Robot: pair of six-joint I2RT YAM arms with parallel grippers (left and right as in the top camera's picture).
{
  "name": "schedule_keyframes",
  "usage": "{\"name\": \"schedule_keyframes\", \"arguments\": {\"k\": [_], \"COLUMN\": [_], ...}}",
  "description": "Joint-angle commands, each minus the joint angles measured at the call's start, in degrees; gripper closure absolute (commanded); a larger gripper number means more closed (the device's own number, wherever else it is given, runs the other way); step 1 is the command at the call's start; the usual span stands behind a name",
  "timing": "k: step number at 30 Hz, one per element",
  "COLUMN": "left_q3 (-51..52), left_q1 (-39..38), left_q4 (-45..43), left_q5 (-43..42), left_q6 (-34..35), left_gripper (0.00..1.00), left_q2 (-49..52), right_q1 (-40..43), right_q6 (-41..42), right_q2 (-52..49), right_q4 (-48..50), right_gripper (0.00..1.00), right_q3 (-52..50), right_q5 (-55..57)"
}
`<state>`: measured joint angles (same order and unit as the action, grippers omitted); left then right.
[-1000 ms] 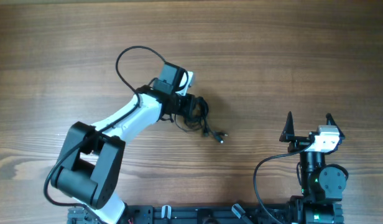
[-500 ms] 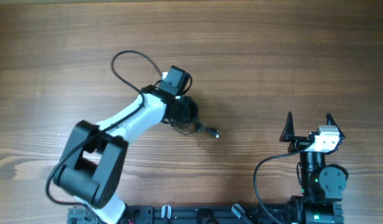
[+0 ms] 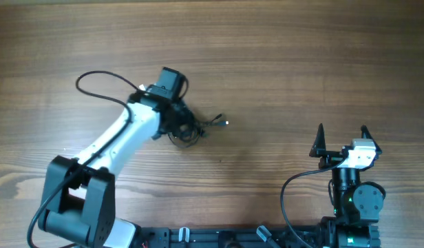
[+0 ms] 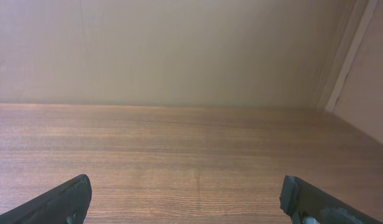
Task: Untangle cables
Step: 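Close the left gripper on the cable coil and drag it left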
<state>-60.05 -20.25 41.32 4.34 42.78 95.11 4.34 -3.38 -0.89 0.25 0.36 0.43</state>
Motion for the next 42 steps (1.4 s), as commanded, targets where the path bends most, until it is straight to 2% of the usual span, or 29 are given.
{"name": "schedule_keyframes", "arguments": {"k": [1, 3, 5, 8, 11, 16, 18, 19, 21, 23, 27, 29, 30, 35, 39, 42], "left_q3": [0.0, 0.0, 0.0, 0.0, 0.0, 0.0, 0.1, 0.6, 2.5, 4.7, 5.8, 5.8, 5.5, -3.3, -5.2, -5.2], "left_q1": [6.7, 8.7, 9.7, 9.5, 9.5, 9.5, 9.4, 9.0, 8.1, 7.2, 6.5, 6.5, 6.6, 6.5, 5.9, 4.3], "left_q4": [-0.2, -0.5, -1.0, -0.4, 3.9, 7.4, 7.3, 6.7, 5.4, 2.8, -0.3, -1.6, -2.4, 1.4, -0.4, -0.1], "left_q5": [0.2, -0.7, -4.3, -15.8, -20.3, -20.3, -20.2, -18.8, -16.0, -15.4, -15.2, -13.7, -13.0, -13.4, -12.5, -10.8], "left_q6": [-0.5, -0.5, -2.7, -8.8, -8.9, -7.6, -7.6, -7.2, -4.0, -2.6, -2.7, -3.0, -3.6, -9.9, -9.1, -8.7], "left_gripper": [0.35, 0.37, 0.47, 0.48, 0.46, 0.56, 0.64, 0.63, 0.54, 0.53, 0.66, 0.91, 0.96, 0.96, 0.96, 0.96], "left_q2": [-1.4, -1.2, -0.7, 0.6, 0.7, 0.7, 0.7, 0.7, 0.7, 0.7, 0.7, 0.7, 0.5, -5.1, -13.0, -14.5], "right_q1": [0.2, 0.2, 0.2, 0.2, 0.2, 0.2, 0.2, 0.2, 0.2, 0.2, 0.2, 0.2, 0.2, 0.2, 0.2, 0.2], "right_q6": [-1.0, -1.0, -1.0, -1.0, -1.0, -1.0, -1.0, -1.0, -1.0, -1.0, -1.0, -1.0, -1.0, -1.0, -1.0, -1.0], "right_q2": [0.5, 0.5, 0.5, 0.5, 0.5, 0.5, 0.5, 0.5, 0.5, 0.5, 0.5, 0.4, 0.2, 0.1, 0.1, 0.1], "right_q4": [0.2, 0.1, 0.1, 0.1, 0.1, 0.2, 0.1, 0.1, 0.1, 0.1, 0.1, 0.2, 0.1, 0.1, 0.1, 0.1], "right_gripper": [0.00, 0.00, 0.00, 0.00, 0.00, 0.00, 0.00, 0.00, 0.00, 0.00, 0.00, 0.00, 0.00, 0.00, 0.00, 0.00], "right_q3": [-0.1, -0.1, -0.1, -0.1, -0.1, -0.1, -0.1, -0.1, -0.1, -0.1, -0.1, -0.1, -0.1, -0.1, -0.1, -0.1], "right_q5": [-0.5, -0.5, -0.5, -0.5, -0.5, -0.5, -0.5, -0.5, -0.5, -0.5, -0.5, -0.5, -0.5, -0.5, -0.5, -0.5]}}
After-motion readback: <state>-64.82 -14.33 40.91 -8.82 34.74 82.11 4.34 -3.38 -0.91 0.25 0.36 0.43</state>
